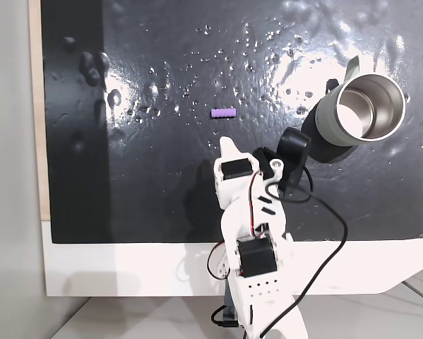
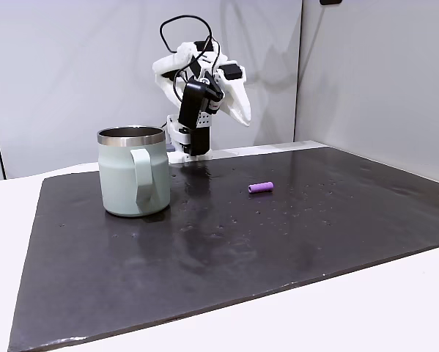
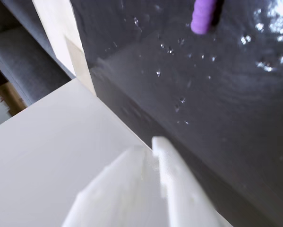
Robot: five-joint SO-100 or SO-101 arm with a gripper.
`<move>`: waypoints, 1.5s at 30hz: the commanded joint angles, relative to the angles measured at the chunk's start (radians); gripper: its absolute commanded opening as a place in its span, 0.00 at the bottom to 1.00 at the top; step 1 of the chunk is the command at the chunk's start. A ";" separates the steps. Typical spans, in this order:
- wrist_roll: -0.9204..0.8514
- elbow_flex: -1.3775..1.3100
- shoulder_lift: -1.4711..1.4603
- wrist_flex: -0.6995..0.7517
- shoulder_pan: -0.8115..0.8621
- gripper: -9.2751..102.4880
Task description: Grasp a pengrip and put it in the cup.
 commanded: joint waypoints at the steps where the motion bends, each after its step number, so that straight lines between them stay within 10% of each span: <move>1: 0.071 -0.273 -0.225 0.106 -0.025 0.12; 14: 0.225 -0.522 -0.655 0.261 -0.075 0.28; 45: 0.268 -0.804 -1.322 0.080 0.020 0.25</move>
